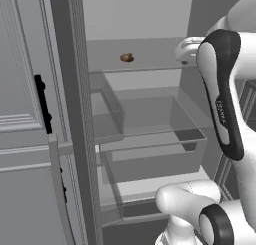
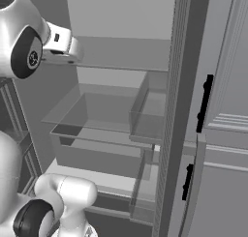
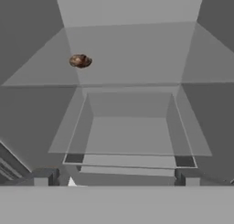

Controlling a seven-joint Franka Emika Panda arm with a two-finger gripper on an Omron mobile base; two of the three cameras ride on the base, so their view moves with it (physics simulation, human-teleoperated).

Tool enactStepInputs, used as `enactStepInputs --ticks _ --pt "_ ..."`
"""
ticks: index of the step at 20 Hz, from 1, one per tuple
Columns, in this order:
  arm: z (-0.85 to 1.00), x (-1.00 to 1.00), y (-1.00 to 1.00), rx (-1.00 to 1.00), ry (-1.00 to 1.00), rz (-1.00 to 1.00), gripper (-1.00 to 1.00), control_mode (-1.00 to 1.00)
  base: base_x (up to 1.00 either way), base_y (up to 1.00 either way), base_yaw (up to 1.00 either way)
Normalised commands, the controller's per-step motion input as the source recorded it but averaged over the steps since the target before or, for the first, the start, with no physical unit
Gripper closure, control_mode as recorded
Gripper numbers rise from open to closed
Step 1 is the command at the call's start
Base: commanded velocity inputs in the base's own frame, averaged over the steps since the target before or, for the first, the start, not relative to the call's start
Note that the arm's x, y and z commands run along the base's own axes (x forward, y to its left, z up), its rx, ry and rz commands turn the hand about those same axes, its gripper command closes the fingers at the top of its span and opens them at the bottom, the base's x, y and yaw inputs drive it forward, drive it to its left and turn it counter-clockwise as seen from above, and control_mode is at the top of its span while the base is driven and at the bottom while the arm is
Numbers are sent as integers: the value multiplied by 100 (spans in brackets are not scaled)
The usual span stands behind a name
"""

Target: Place one mushroom and one steak in each tupperware on the nearby counter, to pack two identical lunches.

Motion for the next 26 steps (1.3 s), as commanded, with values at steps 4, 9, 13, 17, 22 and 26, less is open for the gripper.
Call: enactStepInputs --ticks 4,9,13,17,22,26 --pt "-12 100 65 0 -9 0 -100 -100 0 0 0" --pt "-4 100 42 0 -4 0 -100 -100 0 0 0" --pt "-2 93 14 0 0 6 -100 -100 0 0 0" --pt "-4 26 11 0 -1 24 -100 -100 0 0 0" --pt "-9 95 6 -1 3 17 -100 -100 0 0 0" --pt "0 100 27 -7 11 1 -100 -100 0 0 0"
